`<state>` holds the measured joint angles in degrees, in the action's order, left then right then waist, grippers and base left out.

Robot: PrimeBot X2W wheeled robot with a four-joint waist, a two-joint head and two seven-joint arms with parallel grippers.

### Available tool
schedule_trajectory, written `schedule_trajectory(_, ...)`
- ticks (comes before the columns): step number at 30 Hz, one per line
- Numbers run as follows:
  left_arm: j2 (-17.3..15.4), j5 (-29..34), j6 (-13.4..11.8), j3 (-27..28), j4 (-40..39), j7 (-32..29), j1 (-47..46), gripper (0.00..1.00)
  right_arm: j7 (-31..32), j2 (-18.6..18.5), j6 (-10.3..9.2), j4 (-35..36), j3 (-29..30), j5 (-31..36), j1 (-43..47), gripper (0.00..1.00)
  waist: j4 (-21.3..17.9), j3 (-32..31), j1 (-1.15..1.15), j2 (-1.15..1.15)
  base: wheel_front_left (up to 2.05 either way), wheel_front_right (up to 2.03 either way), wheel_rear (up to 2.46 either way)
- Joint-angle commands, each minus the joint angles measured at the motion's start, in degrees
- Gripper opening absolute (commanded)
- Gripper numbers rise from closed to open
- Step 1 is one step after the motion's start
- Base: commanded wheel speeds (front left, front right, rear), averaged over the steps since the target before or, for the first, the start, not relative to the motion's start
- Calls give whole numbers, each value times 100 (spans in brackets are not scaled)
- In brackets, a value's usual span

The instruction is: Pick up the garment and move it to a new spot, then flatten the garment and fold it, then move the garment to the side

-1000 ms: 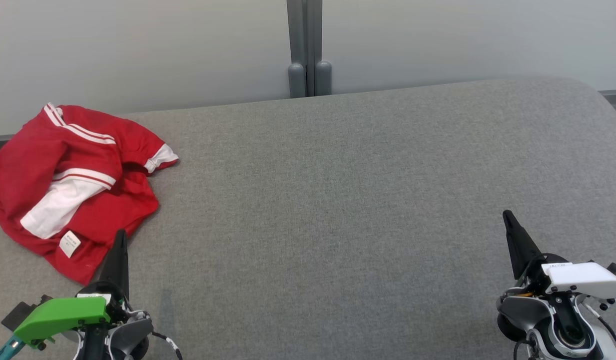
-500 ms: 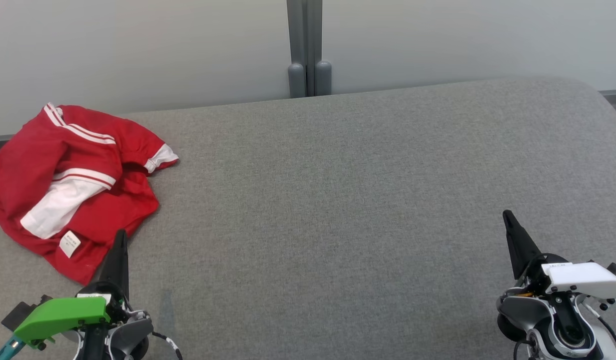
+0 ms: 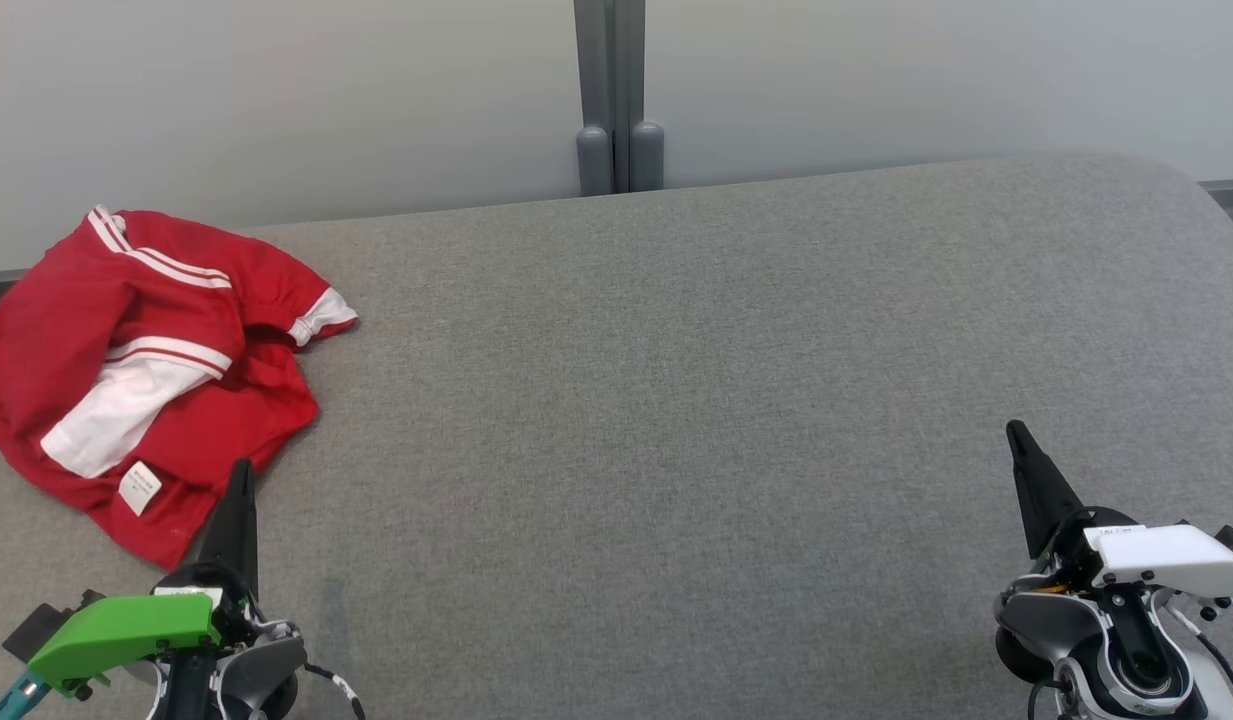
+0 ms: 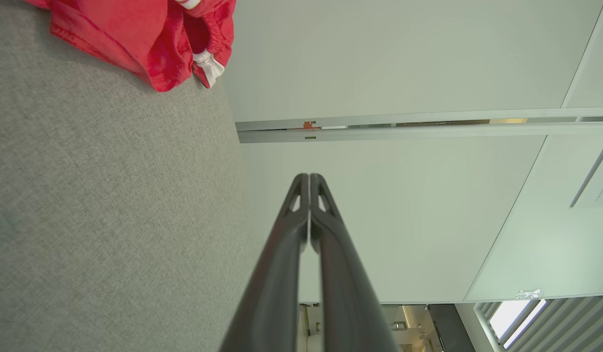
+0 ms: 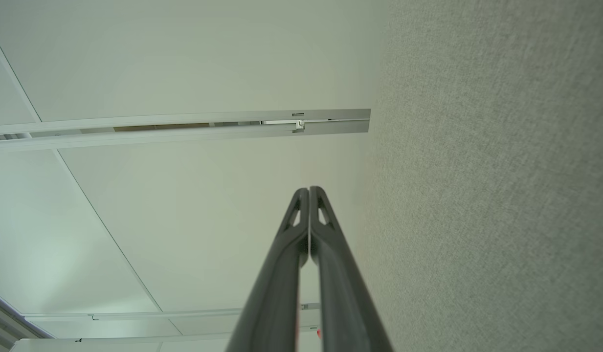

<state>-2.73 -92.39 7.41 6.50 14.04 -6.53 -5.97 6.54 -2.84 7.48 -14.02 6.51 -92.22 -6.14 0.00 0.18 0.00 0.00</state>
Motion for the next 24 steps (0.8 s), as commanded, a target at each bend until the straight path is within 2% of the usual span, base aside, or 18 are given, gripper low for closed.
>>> schedule_trajectory(1, -51, 19, 32, 4, 2, -4, -84, 0, 4, -11, 4, -3, 1, -38, -34, 0, 0, 0, 0, 0, 0, 0, 0)
schedule_trajectory(17, 4, 3, -2, -4, 12, 4, 9, 0, -4, 2, 0, -18, -5, 5, 8, 0, 0, 0, 0, 0, 0, 0, 0)
schedule_trajectory(18, 16, 2, -9, -6, 61, 8, 32, 100, -4, 13, -1, -65, -4, 4, 32, 100, 0, 0, 0, 0, 0, 0, 0)
schedule_trajectory(19, 30, 3, -11, -18, 115, 12, 75, 0, -7, 30, -1, -112, -11, 5, 76, 0, 0, 0, 0, 0, 0, 0, 0)
schedule_trajectory(20, 42, 2, -16, -22, 163, 9, 119, 100, -6, 43, -1, -166, -12, 4, 129, 100, 0, 0, 0, 0, 0, 0, 0)
schedule_trajectory(24, 40, 69, -15, -119, 121, 121, 167, 100, -117, 43, -1, -175, -102, 33, 163, 100, -1, 1, 0, 0, 0, 0, 0)
